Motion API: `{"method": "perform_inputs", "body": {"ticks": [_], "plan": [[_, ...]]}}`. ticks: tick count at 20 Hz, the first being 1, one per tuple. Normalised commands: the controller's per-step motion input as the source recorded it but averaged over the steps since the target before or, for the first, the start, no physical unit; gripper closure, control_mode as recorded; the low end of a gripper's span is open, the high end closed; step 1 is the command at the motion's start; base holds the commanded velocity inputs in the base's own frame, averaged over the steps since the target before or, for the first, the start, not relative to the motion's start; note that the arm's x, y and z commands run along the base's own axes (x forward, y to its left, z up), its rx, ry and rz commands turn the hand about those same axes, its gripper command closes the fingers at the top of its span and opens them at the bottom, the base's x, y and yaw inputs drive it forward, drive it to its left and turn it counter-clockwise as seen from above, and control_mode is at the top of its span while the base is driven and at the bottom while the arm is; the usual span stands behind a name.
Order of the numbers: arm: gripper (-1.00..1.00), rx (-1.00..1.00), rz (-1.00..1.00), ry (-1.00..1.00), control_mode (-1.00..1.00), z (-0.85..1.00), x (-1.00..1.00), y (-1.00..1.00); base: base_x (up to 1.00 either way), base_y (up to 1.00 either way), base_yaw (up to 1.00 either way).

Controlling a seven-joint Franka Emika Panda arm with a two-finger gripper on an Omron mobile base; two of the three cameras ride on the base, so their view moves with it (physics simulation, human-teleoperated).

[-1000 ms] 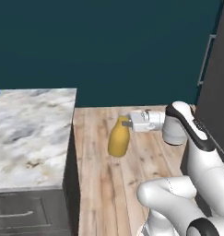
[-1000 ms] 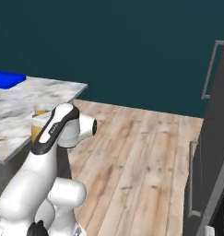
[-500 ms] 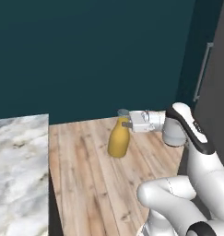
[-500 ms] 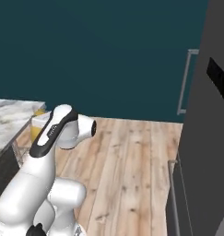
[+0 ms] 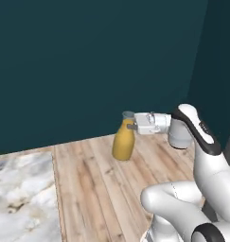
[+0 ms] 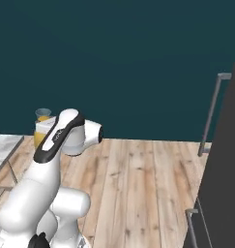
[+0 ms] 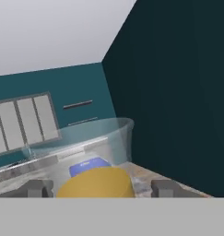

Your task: There is a tray on the dining counter. Grab the cup, mug, and pitcher and place them on the tray. The pitcher may be placed next to the tray if it cannot fit the tray.

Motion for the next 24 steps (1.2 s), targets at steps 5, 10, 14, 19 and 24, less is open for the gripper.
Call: {"method": "perform_inputs", "body": {"ticks": [5, 10, 14, 19, 24], "plan": [[1.00, 0.00, 0.00, 0.00, 1.00, 0.00, 0.00, 0.00, 1.00, 0.31, 0.02], [1.00, 0.00, 0.00, 0.00, 1.00, 0.00, 0.00, 0.00, 1.00, 0.22, 0.07], [1.00, 0.00, 0.00, 0.00, 1.00, 0.00, 0.00, 0.00, 1.00, 0.15, 0.11], [1.00, 0.00, 0.00, 0.00, 1.00, 0.00, 0.00, 0.00, 1.00, 0.02, 0.10], [1.00, 0.00, 0.00, 0.00, 1.00, 0.00, 0.00, 0.00, 0.86, -0.01, 0.18]]}}
